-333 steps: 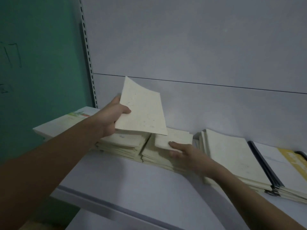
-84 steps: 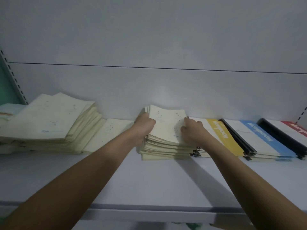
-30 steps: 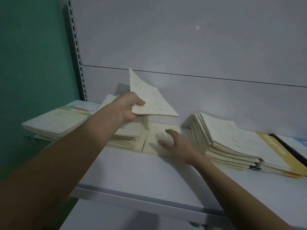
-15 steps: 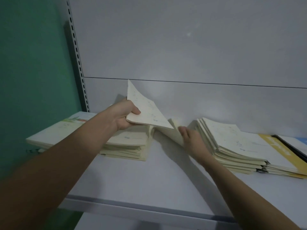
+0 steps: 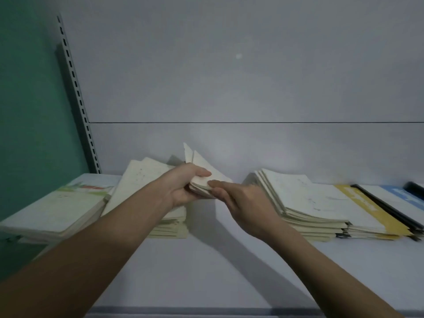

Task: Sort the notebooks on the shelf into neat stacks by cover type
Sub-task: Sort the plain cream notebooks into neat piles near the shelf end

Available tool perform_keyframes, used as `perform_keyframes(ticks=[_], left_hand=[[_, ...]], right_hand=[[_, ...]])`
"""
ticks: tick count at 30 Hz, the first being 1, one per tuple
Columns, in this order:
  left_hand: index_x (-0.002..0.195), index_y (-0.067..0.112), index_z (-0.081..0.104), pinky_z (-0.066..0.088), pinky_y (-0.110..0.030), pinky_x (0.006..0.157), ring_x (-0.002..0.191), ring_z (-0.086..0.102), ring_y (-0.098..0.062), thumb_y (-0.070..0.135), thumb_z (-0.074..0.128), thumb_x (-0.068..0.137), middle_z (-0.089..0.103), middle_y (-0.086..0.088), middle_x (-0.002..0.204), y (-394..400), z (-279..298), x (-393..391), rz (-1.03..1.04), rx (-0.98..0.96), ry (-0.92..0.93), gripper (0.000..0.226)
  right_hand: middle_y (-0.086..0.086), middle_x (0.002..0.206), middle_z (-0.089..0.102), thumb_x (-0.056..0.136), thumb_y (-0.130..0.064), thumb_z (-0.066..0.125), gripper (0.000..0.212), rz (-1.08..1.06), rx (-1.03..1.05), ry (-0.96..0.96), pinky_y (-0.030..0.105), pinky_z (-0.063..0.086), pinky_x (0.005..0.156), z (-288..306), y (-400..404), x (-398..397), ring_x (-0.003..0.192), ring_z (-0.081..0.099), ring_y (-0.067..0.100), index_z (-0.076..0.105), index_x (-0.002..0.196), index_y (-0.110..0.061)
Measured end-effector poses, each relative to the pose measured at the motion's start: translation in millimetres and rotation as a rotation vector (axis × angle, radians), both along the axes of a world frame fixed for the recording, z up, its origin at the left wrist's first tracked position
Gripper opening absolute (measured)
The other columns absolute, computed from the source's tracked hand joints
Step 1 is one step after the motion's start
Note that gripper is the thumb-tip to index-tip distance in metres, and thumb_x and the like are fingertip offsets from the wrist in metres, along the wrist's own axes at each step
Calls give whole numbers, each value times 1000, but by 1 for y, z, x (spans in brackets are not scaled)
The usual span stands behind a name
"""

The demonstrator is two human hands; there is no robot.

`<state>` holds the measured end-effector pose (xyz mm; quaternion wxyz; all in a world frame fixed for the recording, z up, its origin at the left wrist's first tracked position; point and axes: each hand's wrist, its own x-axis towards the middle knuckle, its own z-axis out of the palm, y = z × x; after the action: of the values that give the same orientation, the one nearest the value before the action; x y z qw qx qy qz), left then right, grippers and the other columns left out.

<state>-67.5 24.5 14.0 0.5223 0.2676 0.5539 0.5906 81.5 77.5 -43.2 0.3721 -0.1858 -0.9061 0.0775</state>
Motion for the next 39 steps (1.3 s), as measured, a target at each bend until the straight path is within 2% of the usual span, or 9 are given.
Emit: perform_keyframes(ticks=[3,7,12,21,26,28,31,33,39], left_hand=[[124,-2,49,53,-49,85,95,64,-32,-8,42,93,66,-20,109,14,1,4,42,95,-7,33],[135,6,47,60,-36,54,93,67,-26,-7,51,90,64,-15,124,36,12,26,137,248,-63,47],[133,5,50,60,-37,58,91,69,-27,-1,54,91,67,-15,119,66,9,70,86,261,-109,43],[123,10,52,55,-35,83,94,66,-19,9,68,84,67,-3,109,118,-31,141,185,129,368,43],[113,22,59,50,-45,94,112,57,-24,31,70,65,60,-2,116,123,-55,144,230,-37,670,50],[115,24,61,44,-45,101,120,46,-26,34,66,69,47,-2,122,119,-62,145,241,-106,744,48],[139,20,47,34,-42,111,130,36,-25,22,60,88,30,-1,136,119,-75,142,196,-107,696,52],[150,20,28,35,-38,111,133,37,-22,17,57,91,23,3,148,122,-76,143,149,-61,630,66],[148,22,29,49,-31,93,115,56,-19,15,49,94,50,-3,139,128,-69,142,-13,-39,502,58]], right_hand=[[-11,117,67,101,-51,29,47,70,-369,110,24,45,87,17,18,19,101,60,7,68,117,-31],[-3,132,57,94,-43,51,43,-129,-528,228,33,44,99,36,62,47,117,55,14,54,132,-22],[6,102,70,94,-11,58,17,83,-1114,459,26,57,74,50,93,99,82,70,11,62,110,-6],[12,115,65,91,-10,63,47,-217,-1146,276,33,55,86,17,146,173,97,68,24,48,134,-3],[19,104,66,88,-10,60,31,-311,-951,63,32,49,63,3,152,173,79,61,24,57,115,4],[16,102,62,86,-19,60,28,-369,-830,-80,38,50,73,-5,150,169,91,59,29,57,106,0],[6,106,55,82,-32,57,35,-401,-707,-200,39,46,88,-12,144,165,104,52,27,58,104,-6],[9,113,60,83,-34,54,37,-334,-830,-105,32,47,71,-16,140,162,98,57,22,57,110,-9],[-4,117,48,94,-32,54,39,-322,-935,-36,27,31,78,-26,143,154,99,45,13,45,128,-15]])
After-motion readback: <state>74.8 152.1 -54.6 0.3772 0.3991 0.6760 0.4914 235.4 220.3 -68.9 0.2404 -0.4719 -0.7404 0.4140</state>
